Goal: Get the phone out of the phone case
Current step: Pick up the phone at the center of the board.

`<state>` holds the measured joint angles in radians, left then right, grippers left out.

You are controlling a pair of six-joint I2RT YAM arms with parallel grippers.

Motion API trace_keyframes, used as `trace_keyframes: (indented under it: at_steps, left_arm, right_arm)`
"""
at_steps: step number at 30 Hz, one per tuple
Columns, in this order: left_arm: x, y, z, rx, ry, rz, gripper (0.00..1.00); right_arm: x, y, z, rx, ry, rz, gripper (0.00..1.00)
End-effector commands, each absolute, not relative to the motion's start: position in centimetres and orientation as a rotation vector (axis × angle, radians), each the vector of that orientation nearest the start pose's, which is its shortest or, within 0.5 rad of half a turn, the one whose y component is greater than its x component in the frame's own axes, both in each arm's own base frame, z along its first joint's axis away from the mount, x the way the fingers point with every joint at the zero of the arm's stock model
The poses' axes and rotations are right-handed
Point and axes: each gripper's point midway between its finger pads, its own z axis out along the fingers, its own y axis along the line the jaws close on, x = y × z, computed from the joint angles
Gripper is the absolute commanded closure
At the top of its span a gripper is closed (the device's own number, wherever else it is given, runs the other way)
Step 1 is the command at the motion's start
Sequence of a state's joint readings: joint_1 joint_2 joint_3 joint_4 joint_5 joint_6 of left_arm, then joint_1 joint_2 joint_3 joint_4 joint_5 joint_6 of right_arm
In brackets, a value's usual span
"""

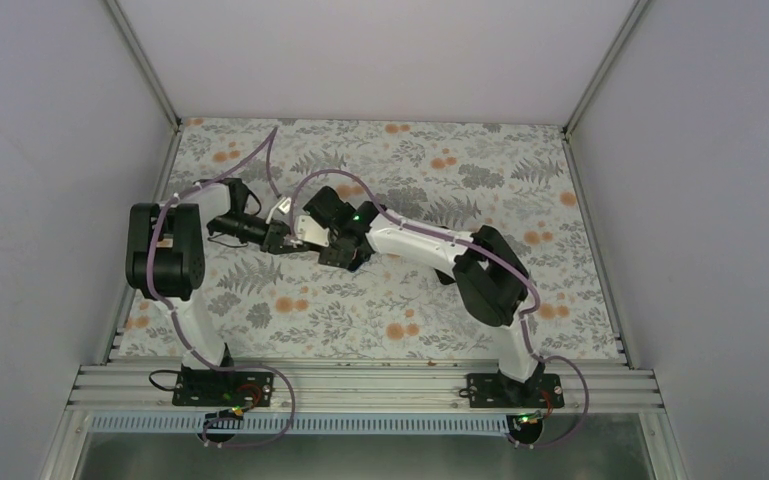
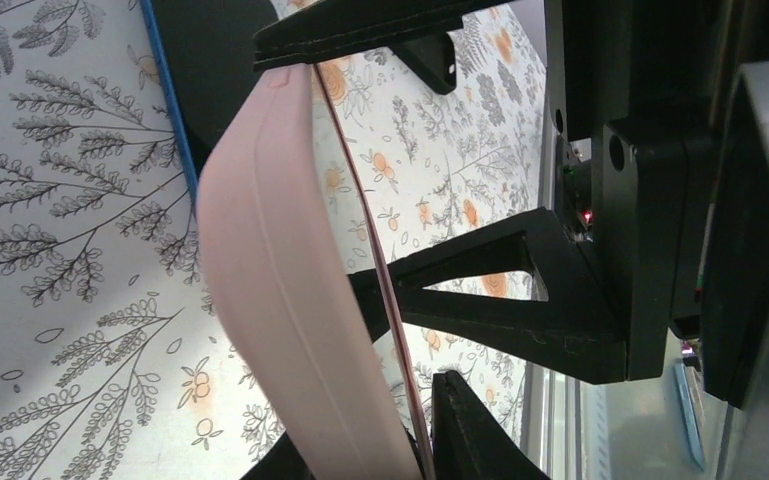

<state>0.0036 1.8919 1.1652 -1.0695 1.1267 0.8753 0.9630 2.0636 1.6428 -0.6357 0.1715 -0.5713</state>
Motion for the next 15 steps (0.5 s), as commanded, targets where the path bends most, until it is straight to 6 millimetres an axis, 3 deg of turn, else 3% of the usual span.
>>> trace_keyframes:
  at_steps: [1, 6, 9, 15]
  left_arm:
    - [29.3, -16.2, 12.9, 0.998, 2.089, -1.446, 0.98]
    - [29.4, -15.9, 14.5, 1.08, 2.043, -1.333, 0.98]
    - [29.7, -15.9, 15.5, 1.127, 2.018, -1.264, 0.98]
    - [29.3, -16.9, 17.8, 1.22, 1.931, -1.232, 0.98]
  right_arm:
    - [31.2, 40.8, 13.1, -1.704, 1.837, -0.017, 0.15]
    - [30.2, 37.9, 16.5, -1.679, 1.85, 0.147, 0.1]
    - [30.0, 35.6, 17.7, -1.649, 1.881, 0.23, 0.03]
    - [29.8, 31.9, 19.7, -1.586, 1.914, 0.431, 0.02]
